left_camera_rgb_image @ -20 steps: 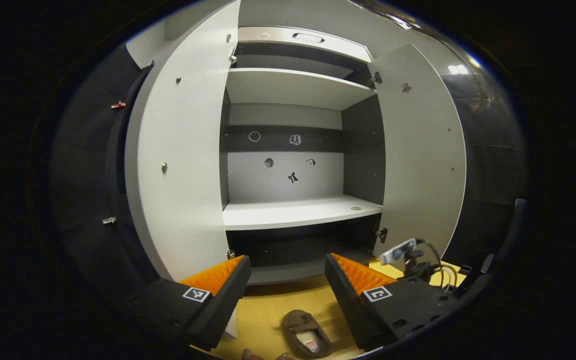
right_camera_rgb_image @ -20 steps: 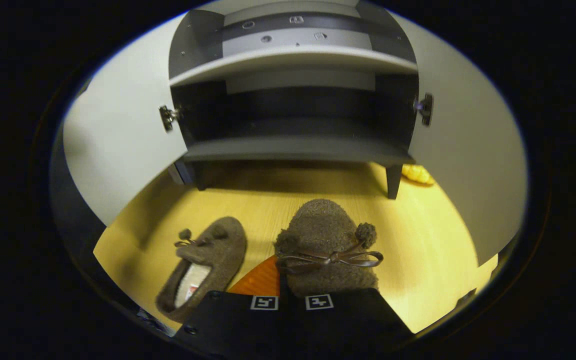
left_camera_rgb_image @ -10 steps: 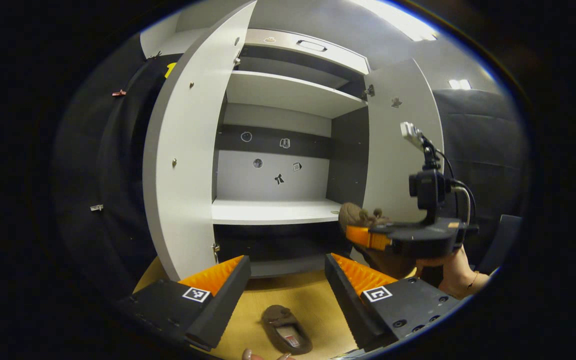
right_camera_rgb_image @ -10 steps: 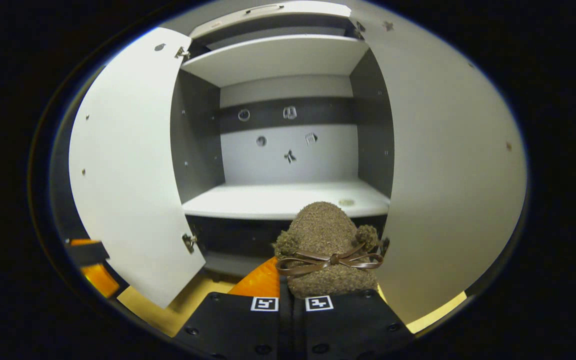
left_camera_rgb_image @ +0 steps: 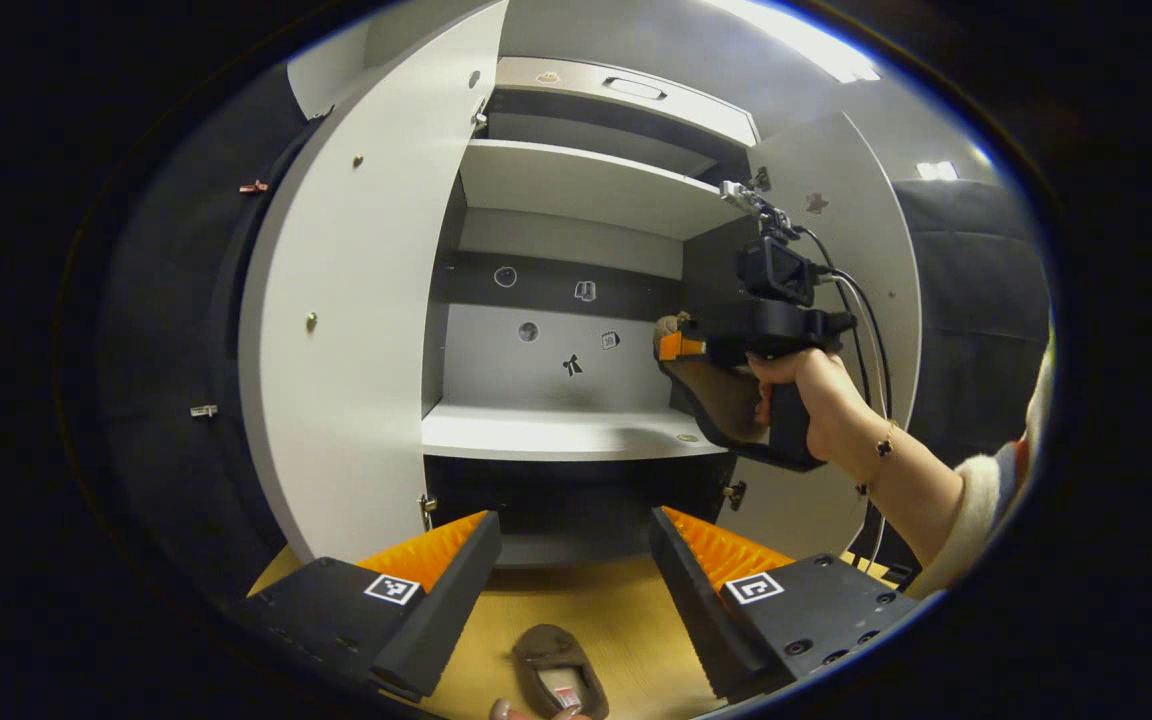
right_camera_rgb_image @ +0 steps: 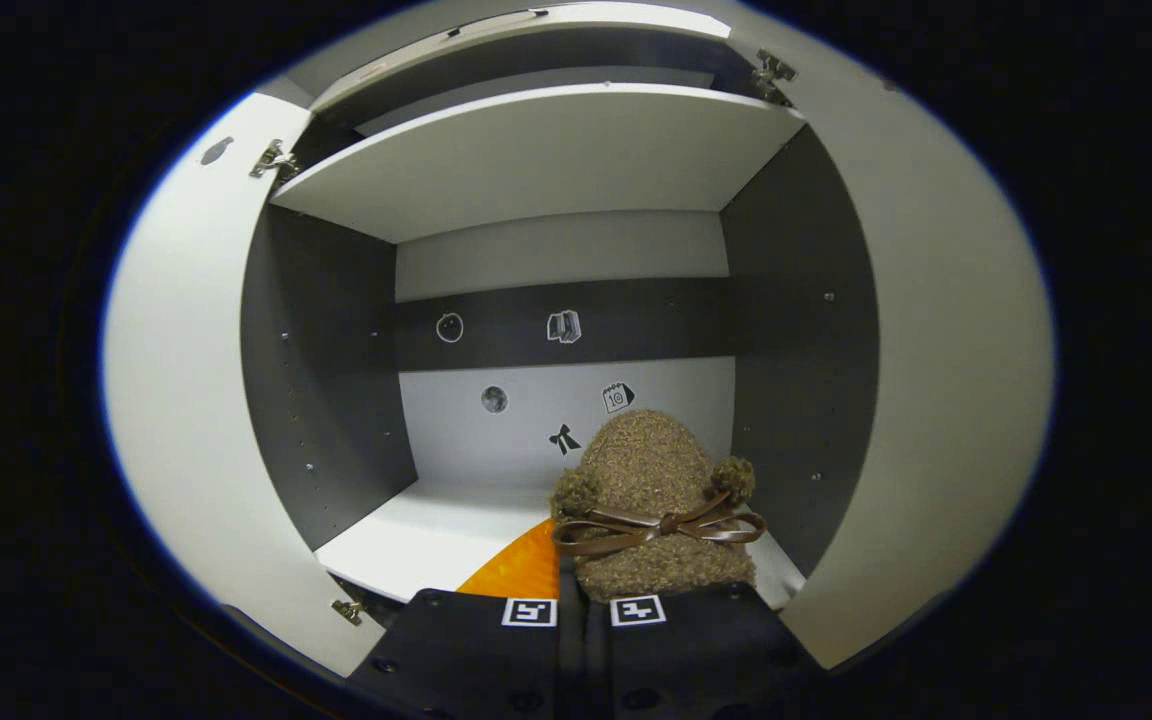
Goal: Grab one shoe with the right hand and put it into the shoe cabinet, grab the other shoe with the left hand and put it into the shoe cabinet; then close the right door with the right hand and the left door with the left hand.
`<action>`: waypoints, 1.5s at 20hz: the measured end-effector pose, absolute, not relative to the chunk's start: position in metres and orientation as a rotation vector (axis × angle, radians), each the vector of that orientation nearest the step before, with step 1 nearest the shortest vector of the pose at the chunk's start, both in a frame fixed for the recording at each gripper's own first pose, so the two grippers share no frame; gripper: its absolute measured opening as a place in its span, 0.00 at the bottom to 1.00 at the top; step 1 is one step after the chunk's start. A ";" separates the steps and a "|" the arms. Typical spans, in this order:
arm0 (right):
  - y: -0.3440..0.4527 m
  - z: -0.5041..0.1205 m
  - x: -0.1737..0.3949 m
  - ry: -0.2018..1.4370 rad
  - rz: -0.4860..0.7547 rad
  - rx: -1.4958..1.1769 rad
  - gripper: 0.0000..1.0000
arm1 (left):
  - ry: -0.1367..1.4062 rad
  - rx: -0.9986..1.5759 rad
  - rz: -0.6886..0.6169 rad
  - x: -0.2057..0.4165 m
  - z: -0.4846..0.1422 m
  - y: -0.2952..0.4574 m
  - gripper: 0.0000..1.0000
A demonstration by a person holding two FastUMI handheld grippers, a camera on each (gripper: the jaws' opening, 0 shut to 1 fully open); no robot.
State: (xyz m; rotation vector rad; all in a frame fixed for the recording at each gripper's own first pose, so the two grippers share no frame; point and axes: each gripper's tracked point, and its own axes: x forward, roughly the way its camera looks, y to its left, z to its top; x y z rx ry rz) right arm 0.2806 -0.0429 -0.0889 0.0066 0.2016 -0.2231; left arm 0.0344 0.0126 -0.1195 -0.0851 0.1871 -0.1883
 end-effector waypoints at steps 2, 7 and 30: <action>-0.060 -0.098 0.315 0.201 -0.220 0.016 0.05 | 0.196 -0.084 -0.129 0.047 -0.127 0.010 0.95; -0.096 -0.143 0.368 0.291 -0.207 -0.016 0.05 | 0.236 -0.059 0.037 0.068 -0.146 0.014 0.95; -0.064 -0.197 0.384 0.536 -0.149 0.021 0.98 | 0.228 -0.039 0.132 0.078 -0.134 0.033 0.95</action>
